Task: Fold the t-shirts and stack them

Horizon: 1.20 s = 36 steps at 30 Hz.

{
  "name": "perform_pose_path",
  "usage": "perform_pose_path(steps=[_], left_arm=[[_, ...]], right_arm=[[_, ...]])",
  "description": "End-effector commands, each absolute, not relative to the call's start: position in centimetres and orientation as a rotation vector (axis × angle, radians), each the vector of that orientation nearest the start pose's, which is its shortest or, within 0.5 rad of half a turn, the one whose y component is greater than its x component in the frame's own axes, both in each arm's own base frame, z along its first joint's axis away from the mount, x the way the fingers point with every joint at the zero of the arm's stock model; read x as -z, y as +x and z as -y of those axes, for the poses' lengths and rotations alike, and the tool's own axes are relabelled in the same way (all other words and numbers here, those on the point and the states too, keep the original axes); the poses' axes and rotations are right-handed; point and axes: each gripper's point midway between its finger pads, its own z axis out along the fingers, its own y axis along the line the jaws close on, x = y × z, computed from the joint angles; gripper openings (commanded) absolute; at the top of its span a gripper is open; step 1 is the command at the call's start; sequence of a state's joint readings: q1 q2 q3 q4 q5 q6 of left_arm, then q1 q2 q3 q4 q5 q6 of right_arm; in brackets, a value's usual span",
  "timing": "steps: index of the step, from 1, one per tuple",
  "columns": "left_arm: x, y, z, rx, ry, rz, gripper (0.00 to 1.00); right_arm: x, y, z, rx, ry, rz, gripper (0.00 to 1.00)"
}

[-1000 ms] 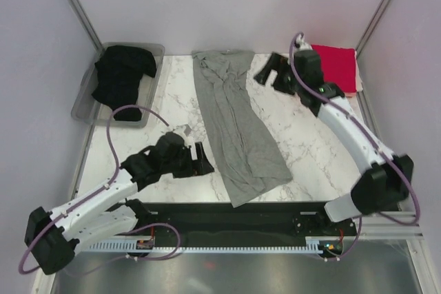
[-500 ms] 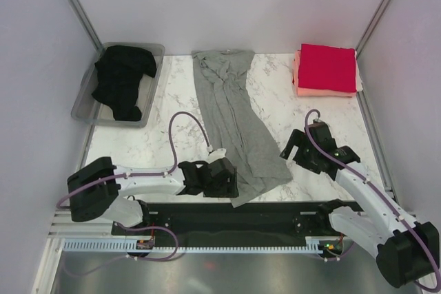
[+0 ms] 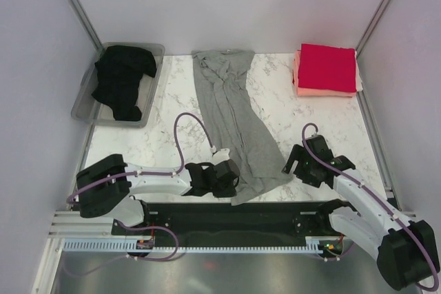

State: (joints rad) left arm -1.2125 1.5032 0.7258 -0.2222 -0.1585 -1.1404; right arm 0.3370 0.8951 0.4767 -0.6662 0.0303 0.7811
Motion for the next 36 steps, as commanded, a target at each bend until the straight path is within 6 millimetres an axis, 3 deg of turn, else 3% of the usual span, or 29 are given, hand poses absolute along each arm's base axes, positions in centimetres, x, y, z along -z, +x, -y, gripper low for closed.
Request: perform_pose_path(steps=[1,5,12,16,18,22,26,27,30,31,33,36], left_arm=[[-3.8,11.8,31.3,0.666,-0.064,-2.636,0.02],[-3.3,11.5,30.8,0.658,-0.071,-2.651,0.02],[-2.7,11.3,30.7,0.645,-0.078,-2.669,0.02],[-2.9,11.3,30.8,0.654,-0.088,-2.665,0.02],[-3.3,11.4,31.1,0.672,-0.092,-2.657,0.02],[-4.9,11.3,31.2,0.714,-0.093,-2.647,0.02],[-6.9,10.0,29.5,0.734,-0.094,-2.673,0.02],[-8.2,9.8,29.2,0.785,-0.108,-2.652,0.02],[-8.7,8.5,27.6,0.813,-0.134,-2.679,0.02],[-9.8,8.0,27.4,0.874,-0.148,-2.660,0.02],[-9.5,7.1,26.5,0.877,-0.162,-2.682,0.02],[-10.6,6.2,26.0,0.918,-0.171,-2.683,0.02]], right_arm=[[-3.3,17.5,-9.3,-0.365,0.593,-2.628,0.90],[-1.8,16.9,-10.3,-0.432,0.572,-2.661,0.83],[-1.6,18.7,-10.8,-0.460,0.514,-2.594,0.72],[-1.5,18.3,-11.4,-0.502,0.508,-2.606,0.40],[-1.6,17.8,-11.6,-0.518,0.504,-2.615,0.32],[-3.3,16.8,-13.0,-0.615,0.463,-2.606,0.00],[-6.4,15.0,-15.0,-0.724,0.430,-2.573,0.00],[-7.1,14.3,-15.0,-0.743,0.471,-2.564,0.00],[-8.7,12.7,-15.5,-0.762,0.456,-2.580,0.00],[-9.7,12.5,-15.7,-0.783,0.443,-2.563,0.00],[-9.9,11.5,-15.6,-0.764,0.416,-2.592,0.00],[-10.7,11.0,-15.9,-0.769,0.391,-2.598,0.00]])
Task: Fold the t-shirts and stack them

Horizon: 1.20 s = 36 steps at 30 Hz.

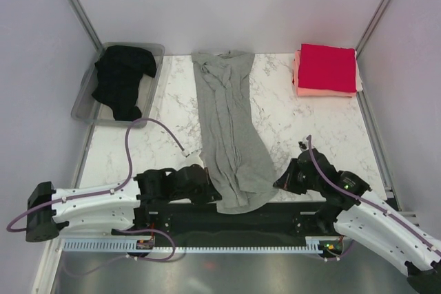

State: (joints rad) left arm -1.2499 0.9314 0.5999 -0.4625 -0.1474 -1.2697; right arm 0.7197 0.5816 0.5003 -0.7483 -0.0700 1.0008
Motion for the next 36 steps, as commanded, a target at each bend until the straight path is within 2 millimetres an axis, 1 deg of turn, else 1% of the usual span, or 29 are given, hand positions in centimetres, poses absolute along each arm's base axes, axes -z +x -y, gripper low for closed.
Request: perform_pose_path(steps=[1,3,4,6,7,8,10,11,12,13,14,15,17,18,19,20,21,22,23,24,25,26,27,29,31,32,34,35,36], left_arm=[[-10.5,5.9,25.5,0.895,-0.171,-2.697,0.02],[-11.8,6.3,25.2,0.894,-0.172,-2.664,0.02],[-11.8,6.9,24.3,0.830,-0.178,-2.642,0.02],[-13.4,7.9,24.2,0.831,-0.151,-2.573,0.02],[-13.9,8.6,24.0,0.808,-0.145,-2.533,0.02],[-15.6,9.2,24.4,0.832,-0.131,-2.490,0.02],[-16.8,10.7,24.3,0.763,-0.078,-2.418,0.02],[-18.2,11.4,24.5,0.761,-0.078,-2.386,0.02],[-18.3,12.5,24.4,0.698,-0.054,-2.369,0.02],[-18.7,13.3,24.3,0.675,-0.061,-2.351,0.02],[-19.9,14.3,24.6,0.686,-0.075,-2.330,0.02],[-20.0,16.3,23.8,0.634,-0.085,-2.314,0.02],[-20.2,18.1,24.5,0.662,-0.064,-2.325,0.02],[-20.8,20.4,23.9,0.662,-0.097,-2.286,0.02],[-20.4,21.1,24.3,0.678,-0.084,-2.308,0.02],[-21.0,22.1,24.2,0.683,-0.090,-2.293,0.02],[-21.3,23.8,23.5,0.663,-0.108,-2.273,0.02],[-21.4,24.4,23.5,0.664,-0.103,-2.275,0.02],[-21.5,25.5,23.7,0.653,-0.100,-2.279,0.02],[-21.6,26.7,23.1,0.629,-0.112,-2.272,0.02],[-21.5,28.1,23.1,0.624,-0.123,-2.279,0.02],[-21.5,28.9,23.0,0.616,-0.110,-2.279,0.02],[-21.4,29.5,23.1,0.620,-0.105,-2.284,0.02],[-20.4,31.7,22.6,0.573,-0.117,-2.311,0.02],[-20.0,33.5,22.0,0.565,-0.145,-2.326,0.02],[-18.6,34.4,21.9,0.542,-0.151,-2.359,0.02],[-18.5,36.2,21.1,0.541,-0.183,-2.357,0.02],[-17.2,37.0,21.0,0.522,-0.193,-2.387,0.02],[-16.9,37.5,21.1,0.540,-0.189,-2.398,0.02]], right_arm=[[-10.9,11.2,-15.8,-0.758,0.398,-2.589,0.00],[-12.3,11.6,-15.6,-0.751,0.400,-2.555,0.00],[-13.7,12.1,-15.7,-0.762,0.402,-2.516,0.00],[-15.3,13.2,-15.6,-0.750,0.390,-2.454,0.00],[-17.0,13.9,-16.0,-0.773,0.374,-2.414,0.00],[-17.6,14.4,-16.2,-0.769,0.341,-2.392,0.00],[-20.3,16.2,-18.3,-0.855,0.267,-2.304,0.00],[-21.1,16.9,-18.8,-0.858,0.251,-2.280,0.00],[-20.7,17.9,-19.4,-0.804,0.210,-2.298,0.00],[-22.1,18.9,-19.7,-0.790,0.195,-2.272,0.00],[-22.3,19.5,-19.9,-0.757,0.184,-2.276,0.00],[-21.7,20.6,-20.0,-0.687,0.173,-2.286,0.00],[-23.0,22.1,-20.5,-0.664,0.173,-2.249,0.00],[-22.6,23.2,-20.7,-0.614,0.181,-2.247,0.00],[-23.8,24.0,-20.9,-0.599,0.162,-2.218,0.00],[-24.1,24.9,-21.0,-0.570,0.158,-2.210,0.00],[-23.2,25.9,-21.4,-0.522,0.148,-2.236,0.00],[-24.4,27.0,-21.5,-0.500,0.130,-2.208,0.00],[-24.4,28.1,-21.4,-0.477,0.136,-2.207,0.00],[-23.4,29.3,-21.7,-0.448,0.128,-2.228,0.00],[-24.1,30.8,-21.6,-0.458,0.138,-2.211,0.00],[-23.0,32.0,-21.8,-0.441,0.136,-2.234,0.00],[-23.3,32.8,-22.2,-0.471,0.127,-2.233,0.00],[-22.2,35.2,-22.1,-0.456,0.130,-2.242,0.00],[-22.5,37.2,-22.0,-0.454,0.129,-2.234,0.00],[-21.1,38.3,-22.3,-0.441,0.124,-2.262,0.00],[-21.2,40.1,-22.6,-0.467,0.122,-2.255,0.00],[-19.7,40.9,-22.9,-0.452,0.112,-2.285,0.00],[-20.1,41.9,-23.1,-0.461,0.109,-2.272,0.00]])
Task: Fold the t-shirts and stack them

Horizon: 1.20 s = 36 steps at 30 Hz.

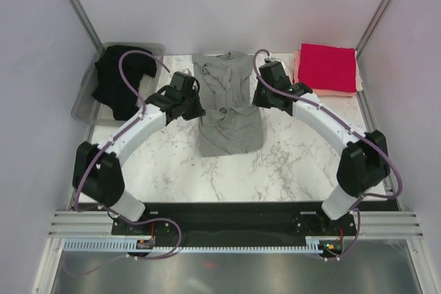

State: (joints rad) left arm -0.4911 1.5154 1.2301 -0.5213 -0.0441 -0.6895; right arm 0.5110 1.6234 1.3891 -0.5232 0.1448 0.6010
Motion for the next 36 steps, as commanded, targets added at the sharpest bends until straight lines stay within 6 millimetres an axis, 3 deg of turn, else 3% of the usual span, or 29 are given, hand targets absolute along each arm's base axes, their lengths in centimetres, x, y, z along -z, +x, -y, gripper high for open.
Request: perform_pose_path(steps=[1,2,3,5,10,11,13,14,15,16,17,18,19,20,21,22,23,24,25,26,27,28,29,30,31,32,33,34,36], left_arm=[[-16.9,38.5,21.0,0.540,-0.195,-2.395,0.02],[-16.5,39.3,20.5,0.532,-0.208,-2.401,0.02],[-15.0,39.8,20.8,0.536,-0.207,-2.440,0.02],[-14.8,41.1,20.7,0.540,-0.211,-2.442,0.02],[-11.7,43.7,20.8,0.544,-0.235,-2.489,0.02],[-11.2,44.1,20.9,0.548,-0.226,-2.496,0.02],[-9.6,45.5,21.0,0.579,-0.233,-2.527,0.10],[-9.2,46.0,20.9,0.605,-0.249,-2.542,0.16],[-9.7,46.8,21.5,0.684,-0.252,-2.544,0.41],[-8.2,47.7,20.8,0.708,-0.302,-2.574,0.52],[-8.2,48.1,20.6,0.735,-0.322,-2.586,0.57],[-9.7,48.9,20.3,0.747,-0.340,-2.581,0.62],[-10.5,49.4,19.3,0.740,-0.367,-2.571,0.63],[-11.7,49.6,18.9,0.736,-0.364,-2.550,0.64],[-12.7,49.6,18.3,0.703,-0.368,-2.529,0.66],[-13.9,49.4,17.8,0.681,-0.351,-2.505,0.67],[-16.3,48.9,17.4,0.672,-0.341,-2.457,0.68],[-15.8,47.7,16.9,0.642,-0.356,-2.471,0.68],[-16.0,46.9,16.7,0.635,-0.357,-2.472,0.68],[-17.9,45.8,16.4,0.635,-0.353,-2.435,0.68],[-15.7,43.6,16.2,0.618,-0.372,-2.492,0.68],[-15.5,43.0,16.4,0.638,-0.369,-2.473,0.68],[-14.8,40.3,16.3,0.655,-0.369,-2.489,0.68],[-14.4,39.0,16.8,0.672,-0.381,-2.494,0.67],[-13.8,37.1,17.0,0.702,-0.370,-2.479,0.68],[-14.1,37.3,17.6,0.723,-0.361,-2.461,0.68],[-12.8,35.0,17.6,0.731,-0.368,-2.481,0.68],[-12.8,34.4,18.7,0.779,-0.355,-2.456,0.67],[-10.9,31.4,19.7,0.818,-0.356,-2.494,0.67]], right_arm=[[-19.8,42.6,-23.0,-0.458,0.111,-2.277,0.00],[-18.3,43.3,-23.3,-0.456,0.103,-2.305,0.00],[-18.5,44.0,-23.5,-0.466,0.103,-2.298,0.00],[-16.8,45.4,-23.3,-0.462,0.111,-2.322,0.00],[-15.2,48.3,-23.5,-0.474,0.112,-2.330,0.00],[-13.9,48.7,-23.4,-0.462,0.118,-2.351,0.00],[-13.8,49.8,-23.5,-0.489,0.111,-2.352,0.00],[-12.2,50.4,-23.5,-0.485,0.111,-2.381,0.14],[-13.5,51.8,-23.9,-0.508,0.108,-2.346,0.36],[-13.2,52.4,-23.3,-0.503,0.122,-2.366,0.58],[-13.9,54.3,-23.6,-0.512,0.120,-2.345,0.78],[-14.1,55.1,-23.2,-0.508,0.124,-2.350,0.81],[-12.8,54.9,-22.6,-0.478,0.122,-2.414,0.83],[-14.7,55.4,-22.4,-0.482,0.118,-2.383,0.83],[-14.9,55.1,-21.8,-0.467,0.126,-2.391,0.83],[-17.5,54.8,-20.8,-0.460,0.142,-2.339,0.83],[-15.4,53.1,-19.9,-0.434,0.165,-2.395,0.83],[-18.8,52.4,-19.3,-0.462,0.186,-2.311,0.83],[-18.7,51.2,-19.0,-0.463,0.185,-2.310,0.84],[-14.9,48.3,-18.6,-0.465,0.208,-2.402,0.83],[-15.0,47.5,-18.6,-0.503,0.220,-2.375,0.83],[-16.4,45.8,-18.7,-0.551,0.214,-2.346,0.82],[-13.0,42.6,-18.6,-0.593,0.240,-2.435,0.82],[-14.1,41.6,-18.9,-0.650,0.231,-2.390,0.81],[-11.3,38.6,-18.9,-0.693,0.255,-2.465,0.81],[-10.7,37.8,-18.7,-0.694,0.254,-2.464,0.80],[-10.5,36.5,-19.3,-0.758,0.249,-2.473,0.80],[-11.2,36.1,-19.5,-0.788,0.230,-2.435,0.79],[-9.6,34.3,-19.2,-0.793,0.236,-2.462,0.78]])
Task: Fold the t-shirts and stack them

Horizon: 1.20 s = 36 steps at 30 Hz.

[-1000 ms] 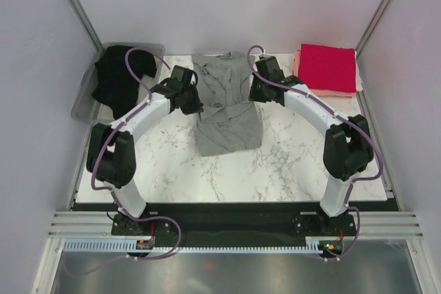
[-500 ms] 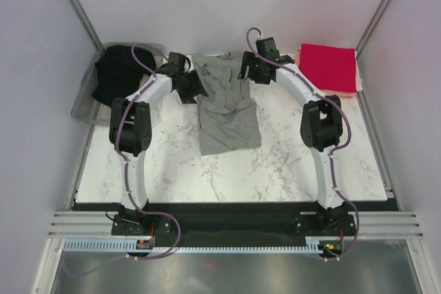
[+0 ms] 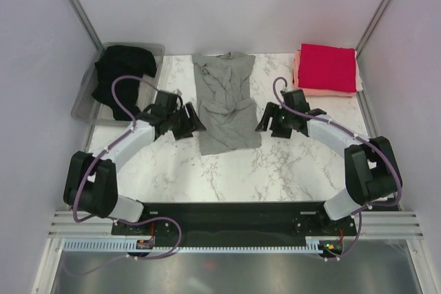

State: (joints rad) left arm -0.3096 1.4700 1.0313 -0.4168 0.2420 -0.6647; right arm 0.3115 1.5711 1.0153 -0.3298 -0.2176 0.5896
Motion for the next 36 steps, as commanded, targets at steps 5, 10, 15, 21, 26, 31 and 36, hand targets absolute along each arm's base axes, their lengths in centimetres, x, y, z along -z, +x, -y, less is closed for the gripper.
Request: perform_pose_path(steps=[5,10,15,21,26,31,36], left_arm=[[-6.9,27.9,21.3,0.866,-0.355,-2.524,0.66],[-5.5,27.3,22.0,0.862,-0.362,-2.546,0.65],[-4.1,27.4,22.0,0.822,-0.377,-2.564,0.64],[-1.9,27.3,21.1,0.732,-0.462,-2.595,0.60],[-1.5,28.1,21.1,0.709,-0.470,-2.586,0.42],[-3.3,29.2,21.1,0.703,-0.436,-2.536,0.05],[-10.3,30.8,19.7,0.591,-0.336,-2.445,0.02]], right_arm=[[-6.1,32.0,-19.8,-0.879,0.244,-2.510,0.73],[-3.7,31.7,-20.5,-0.942,0.275,-2.528,0.70],[-2.1,31.8,-20.6,-0.948,0.292,-2.543,0.67],[-1.3,31.3,-20.4,-0.937,0.289,-2.563,0.47],[-0.9,30.7,-20.0,-0.916,0.308,-2.572,0.23],[-1.7,31.7,-20.7,-0.948,0.297,-2.553,0.00],[-8.1,34.9,-20.7,-0.879,0.210,-2.494,0.00]])
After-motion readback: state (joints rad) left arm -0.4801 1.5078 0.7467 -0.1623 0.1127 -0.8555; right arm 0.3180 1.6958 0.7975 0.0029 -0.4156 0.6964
